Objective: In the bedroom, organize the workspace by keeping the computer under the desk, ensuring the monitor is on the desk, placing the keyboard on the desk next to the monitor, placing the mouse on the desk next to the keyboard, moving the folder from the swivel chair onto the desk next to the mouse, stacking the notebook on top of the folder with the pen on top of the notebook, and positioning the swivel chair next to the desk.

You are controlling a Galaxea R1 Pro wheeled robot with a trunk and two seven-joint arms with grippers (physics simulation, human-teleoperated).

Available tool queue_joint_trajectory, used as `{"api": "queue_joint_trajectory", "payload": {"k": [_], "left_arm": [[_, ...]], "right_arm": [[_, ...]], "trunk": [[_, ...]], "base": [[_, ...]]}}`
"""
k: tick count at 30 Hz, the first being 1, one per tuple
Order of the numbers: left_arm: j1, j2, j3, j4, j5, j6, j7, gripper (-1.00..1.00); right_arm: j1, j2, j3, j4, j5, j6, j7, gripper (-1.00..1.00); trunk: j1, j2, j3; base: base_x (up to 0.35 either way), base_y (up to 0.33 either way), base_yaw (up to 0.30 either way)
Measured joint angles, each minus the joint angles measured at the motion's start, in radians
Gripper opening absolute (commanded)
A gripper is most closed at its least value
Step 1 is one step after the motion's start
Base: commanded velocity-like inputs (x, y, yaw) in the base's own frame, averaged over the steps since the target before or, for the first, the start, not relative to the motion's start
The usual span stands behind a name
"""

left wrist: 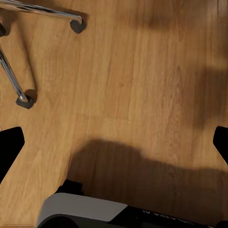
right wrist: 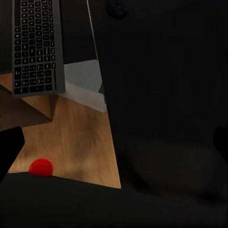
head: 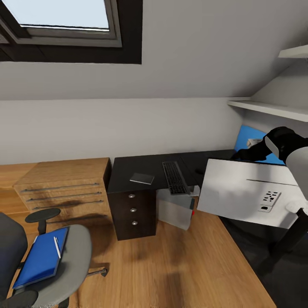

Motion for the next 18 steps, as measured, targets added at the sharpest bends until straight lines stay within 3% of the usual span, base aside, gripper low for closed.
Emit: {"api": "queue_joint_trajectory", "payload": {"k": [18], "left_arm": [[0.000, 0.000, 0.000, 0.000, -0.001, 0.000, 0.000, 1.00]], "right_arm": [[0.000, 0.008, 0.003, 0.001, 0.000, 0.000, 0.002, 1.00]], "trunk": [[0.000, 0.000, 0.000]], "base": [[-0.065, -0.034, 0.000]]}}
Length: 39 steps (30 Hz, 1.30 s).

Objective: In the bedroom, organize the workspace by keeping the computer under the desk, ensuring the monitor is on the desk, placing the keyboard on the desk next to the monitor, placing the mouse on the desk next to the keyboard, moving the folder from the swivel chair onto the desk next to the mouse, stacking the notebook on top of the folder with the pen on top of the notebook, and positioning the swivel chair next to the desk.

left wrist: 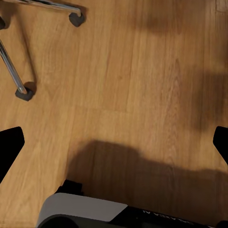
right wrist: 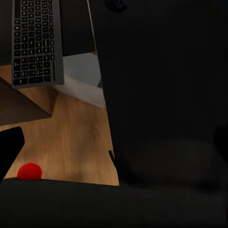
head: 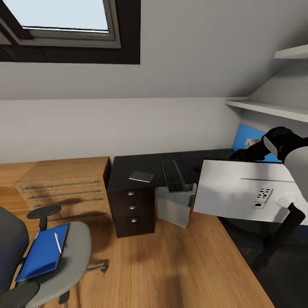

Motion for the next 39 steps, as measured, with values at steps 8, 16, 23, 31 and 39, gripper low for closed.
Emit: {"api": "queue_joint_trajectory", "payload": {"k": [8, 16, 23, 31, 39], "left_arm": [[0.000, 0.000, 0.000, 0.000, 0.000, 0.000, 0.000, 1.00], [0.000, 0.000, 0.000, 0.000, 0.000, 0.000, 0.000, 1.00], [0.000, 0.000, 0.000, 0.000, 0.000, 0.000, 0.000, 1.00], [0.000, 0.000, 0.000, 0.000, 0.001, 0.000, 0.000, 1.00], [0.000, 0.000, -0.001, 0.000, 0.001, 0.000, 0.000, 1.00]], "right_arm": [[0.000, 0.021, 0.000, -0.001, 0.000, 0.004, 0.024, 1.00], [0.000, 0.026, 0.001, -0.006, -0.001, 0.011, 0.028, 1.00], [0.000, 0.034, 0.002, -0.016, -0.003, 0.045, 0.032, 1.00], [0.000, 0.046, 0.001, -0.075, -0.004, 0.096, 0.048, 1.00], [0.000, 0.057, 0.001, -0.098, -0.005, 0.110, 0.061, 1.00]], "trunk": [[0.000, 0.000, 0.000], [0.000, 0.000, 0.000], [0.000, 0.000, 0.000], [0.000, 0.000, 0.000], [0.000, 0.000, 0.000]], "base": [[-0.009, -0.006, 0.000], [-0.066, -0.030, 0.000], [-0.012, -0.005, 0.000], [-0.001, 0.000, 0.000], [0.000, 0.000, 0.000]]}}
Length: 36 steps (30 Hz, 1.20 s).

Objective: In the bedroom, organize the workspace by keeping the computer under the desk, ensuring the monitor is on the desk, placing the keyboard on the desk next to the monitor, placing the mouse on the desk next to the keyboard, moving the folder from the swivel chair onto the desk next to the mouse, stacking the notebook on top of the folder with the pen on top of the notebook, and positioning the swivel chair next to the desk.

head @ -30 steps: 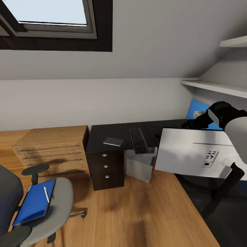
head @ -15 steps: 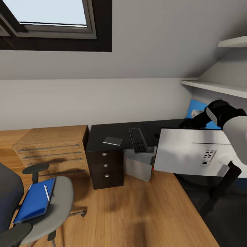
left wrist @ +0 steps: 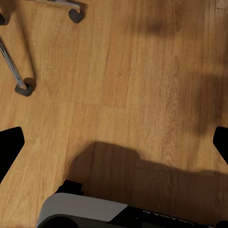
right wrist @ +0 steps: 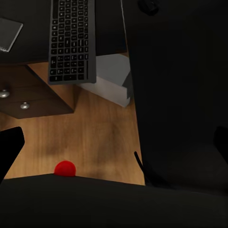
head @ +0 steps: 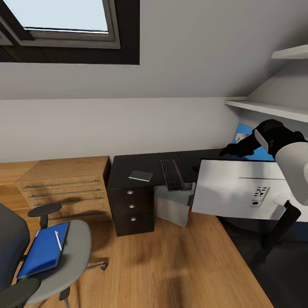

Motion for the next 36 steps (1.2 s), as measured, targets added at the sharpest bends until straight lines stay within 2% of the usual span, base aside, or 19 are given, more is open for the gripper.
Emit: {"api": "queue_joint_trajectory", "payload": {"k": [12, 19, 22, 25, 27, 36], "left_arm": [[0.000, 0.000, 0.000, 0.000, 0.000, 0.000, 0.000, 1.00], [0.000, 0.000, 0.000, 0.000, 0.000, 0.000, 0.000, 1.00], [0.000, 0.000, 0.000, 0.000, 0.000, 0.000, 0.000, 1.00], [0.000, 0.000, 0.000, 0.000, 0.000, 0.000, 0.000, 1.00], [0.000, 0.001, 0.000, 0.000, 0.000, 0.000, 0.000, 1.00], [0.000, 0.000, 0.001, 0.000, 0.000, 0.001, 0.000, 1.00]], "right_arm": [[0.000, 0.003, 0.001, -0.004, 0.001, 0.027, 0.008, 1.00], [0.000, 0.024, 0.005, -0.003, 0.003, 0.036, 0.050, 1.00], [0.000, 0.034, 0.025, -0.002, 0.001, 0.041, 0.061, 1.00], [0.000, 0.039, 0.070, -0.002, -0.001, 0.045, 0.071, 1.00], [0.000, 0.041, 0.086, -0.002, 0.000, 0.046, 0.079, 1.00], [0.000, 0.041, 0.099, -0.001, -0.002, 0.045, 0.092, 1.00]], "trunk": [[0.000, 0.000, 0.000], [0.000, 0.000, 0.000], [0.000, 0.000, 0.000], [0.000, 0.000, 0.000], [0.000, 0.000, 0.000], [0.000, 0.000, 0.000]], "base": [[0.000, 0.000, 0.000], [-0.065, 0.000, 0.000], [-0.180, 0.000, 0.000], [-0.081, 0.000, 0.000], [-0.033, 0.000, 0.000], [-0.107, -0.047, 0.000]]}}
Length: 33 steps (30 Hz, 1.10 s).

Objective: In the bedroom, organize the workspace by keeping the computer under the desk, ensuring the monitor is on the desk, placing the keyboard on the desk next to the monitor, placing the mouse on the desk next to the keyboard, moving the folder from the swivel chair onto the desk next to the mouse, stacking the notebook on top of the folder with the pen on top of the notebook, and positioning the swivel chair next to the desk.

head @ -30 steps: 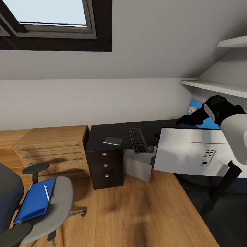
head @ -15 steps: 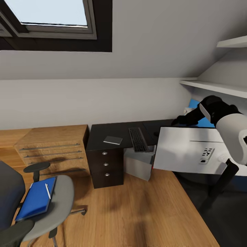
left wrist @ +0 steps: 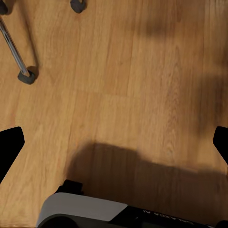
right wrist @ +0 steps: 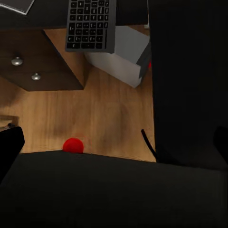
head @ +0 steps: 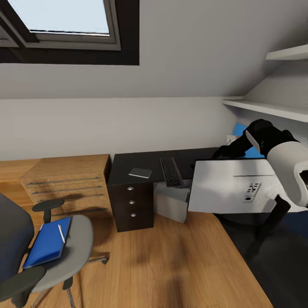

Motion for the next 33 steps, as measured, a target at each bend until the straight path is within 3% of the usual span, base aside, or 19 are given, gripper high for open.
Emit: {"api": "queue_joint_trajectory", "payload": {"k": [33], "left_arm": [[0.000, 0.000, -0.002, 0.000, 0.000, 0.000, 0.000, 1.00]], "right_arm": [[0.000, -0.005, 0.002, -0.003, 0.000, 0.000, 0.001, 1.00]], "trunk": [[0.000, 0.000, 0.000]], "base": [[-0.077, -0.048, 0.000]]}}
